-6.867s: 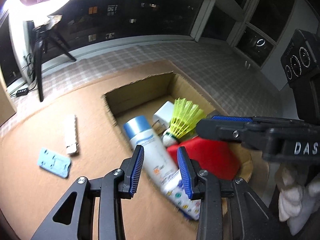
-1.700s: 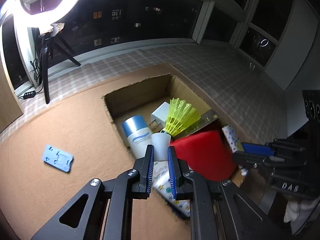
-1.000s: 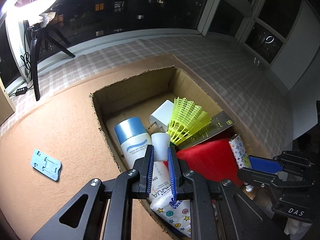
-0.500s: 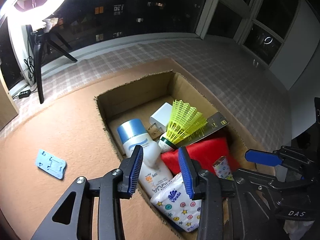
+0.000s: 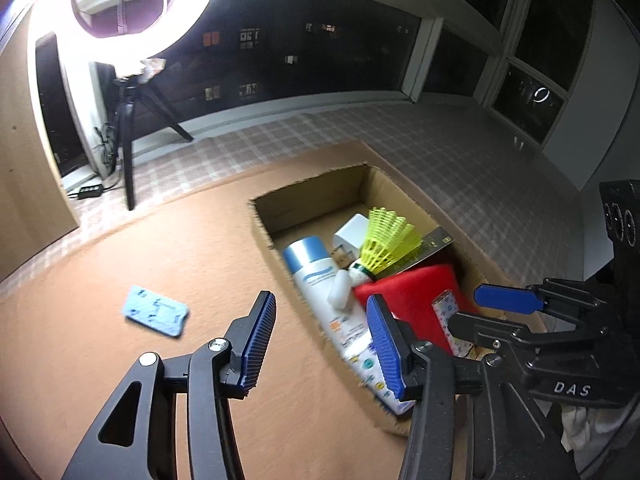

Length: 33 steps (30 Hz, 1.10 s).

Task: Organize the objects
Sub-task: 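Lower the lighter into the box with the right tool while the left tool drops the cylinder in, then move both open tools away from the box toward the blue phone stand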

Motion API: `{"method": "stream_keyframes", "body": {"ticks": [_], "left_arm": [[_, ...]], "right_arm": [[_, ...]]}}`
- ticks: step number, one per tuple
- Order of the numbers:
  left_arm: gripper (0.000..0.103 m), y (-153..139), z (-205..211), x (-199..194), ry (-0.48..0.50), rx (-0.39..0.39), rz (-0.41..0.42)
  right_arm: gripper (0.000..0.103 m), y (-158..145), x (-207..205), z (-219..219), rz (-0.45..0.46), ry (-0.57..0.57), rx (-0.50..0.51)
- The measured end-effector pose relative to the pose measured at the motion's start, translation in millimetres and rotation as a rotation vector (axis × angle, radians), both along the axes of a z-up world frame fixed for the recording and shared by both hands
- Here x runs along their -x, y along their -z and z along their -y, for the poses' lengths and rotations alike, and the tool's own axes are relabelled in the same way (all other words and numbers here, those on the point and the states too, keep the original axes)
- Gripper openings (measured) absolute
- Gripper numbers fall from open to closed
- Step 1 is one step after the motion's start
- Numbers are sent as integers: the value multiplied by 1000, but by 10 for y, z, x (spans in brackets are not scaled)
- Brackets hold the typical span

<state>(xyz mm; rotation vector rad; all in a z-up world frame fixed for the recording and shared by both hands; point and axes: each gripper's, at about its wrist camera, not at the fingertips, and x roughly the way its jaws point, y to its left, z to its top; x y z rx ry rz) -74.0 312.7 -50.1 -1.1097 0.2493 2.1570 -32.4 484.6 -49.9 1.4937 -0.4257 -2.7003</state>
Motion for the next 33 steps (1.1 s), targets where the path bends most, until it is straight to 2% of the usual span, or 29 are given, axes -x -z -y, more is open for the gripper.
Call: {"method": "stream_keyframes", "body": {"ticks": [9, 12, 18, 21, 26, 30, 33], "left_arm": [[62, -76, 665, 22, -85, 4, -9], [68, -11, 994, 42, -134, 14, 8], [68, 184, 1741, 123, -258, 38, 64], [68, 238, 2052, 184, -316, 32, 82], [68, 282, 2363, 274, -360, 17, 96], [68, 362, 2473, 310, -374, 8, 111], [68, 430, 2507, 340, -382, 3, 128]], "right_arm": [[43, -78, 187, 491, -34, -90, 5], [46, -104, 275, 718, -50, -147, -8], [50, -89, 468, 1140, -72, -248, -25], [50, -11, 651, 1270, -45, -272, 43], [50, 170, 1104, 1401, 23, -261, 116], [50, 364, 1511, 1456, 100, -226, 194], [50, 481, 1760, 1575, 124, -227, 193]]}}
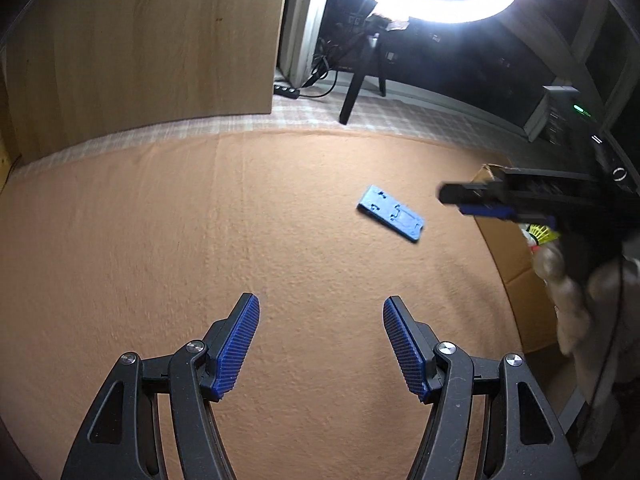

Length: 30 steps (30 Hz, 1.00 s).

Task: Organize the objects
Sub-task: 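Move both open tools away from the box toward the blue phone stand, then grasp the blue phone stand with the right tool and lift it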

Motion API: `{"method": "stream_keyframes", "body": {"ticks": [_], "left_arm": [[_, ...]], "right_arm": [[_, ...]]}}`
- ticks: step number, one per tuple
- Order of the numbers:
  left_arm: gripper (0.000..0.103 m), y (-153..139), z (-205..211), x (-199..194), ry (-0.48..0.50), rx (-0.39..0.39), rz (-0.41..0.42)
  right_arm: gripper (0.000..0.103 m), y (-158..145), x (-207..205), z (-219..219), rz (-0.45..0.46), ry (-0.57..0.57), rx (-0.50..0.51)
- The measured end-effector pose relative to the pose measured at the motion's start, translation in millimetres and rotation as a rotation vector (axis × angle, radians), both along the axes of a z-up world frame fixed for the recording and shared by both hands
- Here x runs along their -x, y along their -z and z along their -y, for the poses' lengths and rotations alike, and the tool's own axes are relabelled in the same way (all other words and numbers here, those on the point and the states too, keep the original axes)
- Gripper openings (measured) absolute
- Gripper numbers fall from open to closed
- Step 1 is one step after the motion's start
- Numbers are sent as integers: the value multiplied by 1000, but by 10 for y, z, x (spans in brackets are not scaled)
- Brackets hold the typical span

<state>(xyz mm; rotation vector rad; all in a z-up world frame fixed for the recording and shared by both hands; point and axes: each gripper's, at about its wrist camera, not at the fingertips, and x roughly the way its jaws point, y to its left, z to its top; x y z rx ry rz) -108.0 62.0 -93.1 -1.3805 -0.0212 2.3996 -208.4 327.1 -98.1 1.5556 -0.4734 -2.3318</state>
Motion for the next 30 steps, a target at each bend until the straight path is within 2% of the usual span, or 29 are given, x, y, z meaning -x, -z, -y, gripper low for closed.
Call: {"method": "stream_keyframes", "body": {"ticks": [5, 11, 13, 19, 22, 25, 28, 30], "left_arm": [[68, 62, 148, 26, -29, -6, 16], [68, 62, 308, 22, -56, -3, 15], [68, 72, 351, 38, -64, -4, 17], [68, 124, 417, 45, -79, -13, 29], [68, 164, 395, 41, -69, -13, 37], [67, 228, 321, 61, -42, -22, 52], [67, 338, 198, 106, -7, -50, 82], [56, 406, 123, 149, 1, -75, 109]], "right_arm": [[50, 160, 315, 228, 18, -28, -30], [50, 382, 545, 347, 82, -24, -32], [51, 374, 524, 383, 84, -40, -31], [50, 388, 350, 509, 174, -102, 99], [50, 385, 166, 693, 196, -162, 126], [50, 376, 40, 790, 225, -181, 216], [50, 278, -47, 793, 179, -176, 178], [48, 239, -76, 815, 164, -200, 137]]}}
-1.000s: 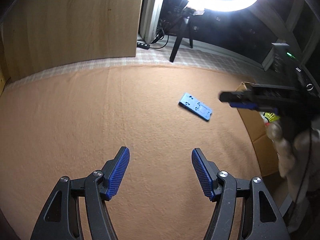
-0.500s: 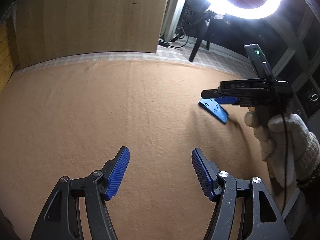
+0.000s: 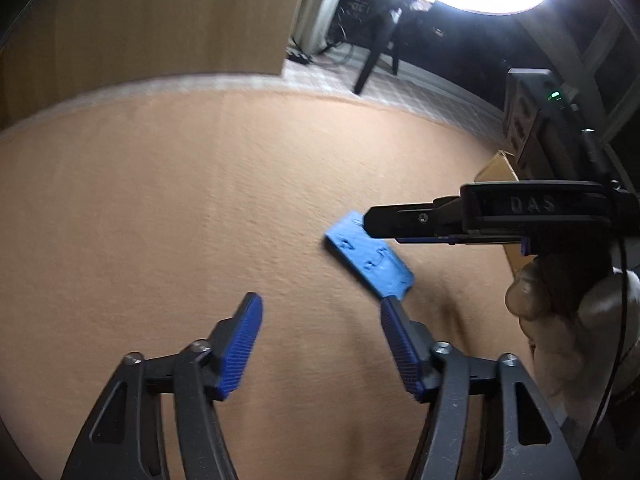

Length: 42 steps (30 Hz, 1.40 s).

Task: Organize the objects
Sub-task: 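Grasp the blue phone stand with the right tool and lift it, then carry the blue phone stand with the right tool into the box and release it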

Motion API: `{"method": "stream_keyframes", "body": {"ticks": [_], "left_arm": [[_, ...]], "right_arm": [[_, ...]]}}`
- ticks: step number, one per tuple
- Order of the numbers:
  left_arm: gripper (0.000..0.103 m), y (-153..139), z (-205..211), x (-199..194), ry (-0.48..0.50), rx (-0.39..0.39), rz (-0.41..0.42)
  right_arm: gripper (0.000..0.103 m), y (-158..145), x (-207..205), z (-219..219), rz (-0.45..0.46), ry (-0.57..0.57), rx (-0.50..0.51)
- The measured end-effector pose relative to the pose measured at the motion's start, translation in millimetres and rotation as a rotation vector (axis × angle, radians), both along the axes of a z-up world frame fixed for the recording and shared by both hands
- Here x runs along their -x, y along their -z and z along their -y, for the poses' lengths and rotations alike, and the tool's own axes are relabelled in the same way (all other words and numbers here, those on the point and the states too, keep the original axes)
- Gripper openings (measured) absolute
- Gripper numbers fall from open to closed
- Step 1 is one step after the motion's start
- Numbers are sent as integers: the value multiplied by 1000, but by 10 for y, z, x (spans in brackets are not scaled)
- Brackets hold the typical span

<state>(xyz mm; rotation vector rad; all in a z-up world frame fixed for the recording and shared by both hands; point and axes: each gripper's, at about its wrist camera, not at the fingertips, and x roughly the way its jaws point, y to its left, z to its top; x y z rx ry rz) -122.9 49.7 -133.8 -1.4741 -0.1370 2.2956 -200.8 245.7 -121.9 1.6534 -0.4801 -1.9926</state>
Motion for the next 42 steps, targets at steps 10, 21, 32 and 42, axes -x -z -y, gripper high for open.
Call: {"method": "stream_keyframes", "body": {"ticks": [10, 21, 32, 42], "left_arm": [[39, 325, -348, 212, 28, -88, 88], [32, 347, -432, 293, 32, -93, 76], [32, 256, -515, 280, 30, -95, 43], [32, -118, -937, 270, 103, -102, -28]], "right_arm": [[36, 37, -28, 5, 16, -60, -58], [25, 114, -75, 46, 19, -86, -72], [22, 117, -107, -148, -22, -46, -56], [22, -246, -180, -636, -110, 28, -60]]}}
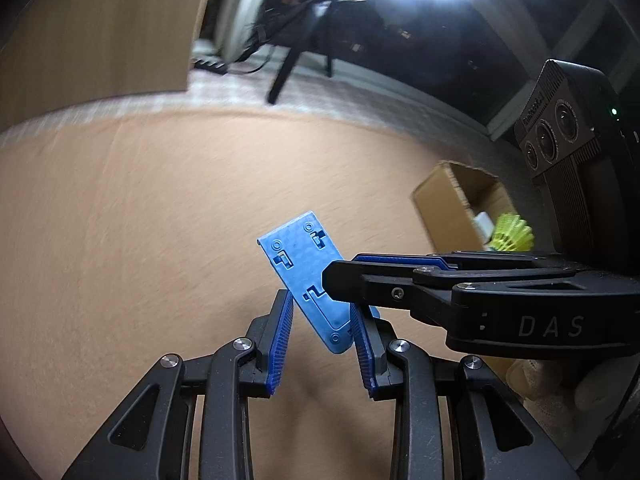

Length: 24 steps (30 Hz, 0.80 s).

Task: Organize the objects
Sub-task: 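Carry the blue phone stand with the right tool into the box and release it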

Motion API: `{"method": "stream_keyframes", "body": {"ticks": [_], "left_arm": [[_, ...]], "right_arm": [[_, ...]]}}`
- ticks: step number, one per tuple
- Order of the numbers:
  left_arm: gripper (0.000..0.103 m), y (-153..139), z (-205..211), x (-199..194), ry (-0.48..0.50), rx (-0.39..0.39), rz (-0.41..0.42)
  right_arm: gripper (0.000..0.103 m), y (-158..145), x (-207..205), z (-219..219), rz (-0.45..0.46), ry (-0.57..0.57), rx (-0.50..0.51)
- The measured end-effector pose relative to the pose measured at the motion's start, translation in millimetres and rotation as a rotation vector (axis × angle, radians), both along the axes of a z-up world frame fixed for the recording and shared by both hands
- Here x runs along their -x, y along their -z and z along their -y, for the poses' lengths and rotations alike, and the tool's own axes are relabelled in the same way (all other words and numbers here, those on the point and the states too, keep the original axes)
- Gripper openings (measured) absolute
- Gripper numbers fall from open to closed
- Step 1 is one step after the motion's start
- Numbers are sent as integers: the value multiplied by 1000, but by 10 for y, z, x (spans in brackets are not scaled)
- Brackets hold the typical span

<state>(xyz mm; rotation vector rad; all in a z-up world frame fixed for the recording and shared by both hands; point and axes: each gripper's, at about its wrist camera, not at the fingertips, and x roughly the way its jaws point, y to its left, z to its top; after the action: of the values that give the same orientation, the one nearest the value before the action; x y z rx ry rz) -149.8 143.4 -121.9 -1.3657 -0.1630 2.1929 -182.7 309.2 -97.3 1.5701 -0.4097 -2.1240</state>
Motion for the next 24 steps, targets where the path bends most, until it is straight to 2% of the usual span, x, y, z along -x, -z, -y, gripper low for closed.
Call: {"method": "stream_keyframes", "body": {"ticks": [14, 24], "left_arm": [[32, -354, -1200, -55, 170, -22, -67], [32, -330, -2059, -45, 270, -14, -71]], "right_arm": [[22, -287, -193, -1164, -68, 190, -1], [24, -283, -250, -1870, -76, 289, -38]]}}
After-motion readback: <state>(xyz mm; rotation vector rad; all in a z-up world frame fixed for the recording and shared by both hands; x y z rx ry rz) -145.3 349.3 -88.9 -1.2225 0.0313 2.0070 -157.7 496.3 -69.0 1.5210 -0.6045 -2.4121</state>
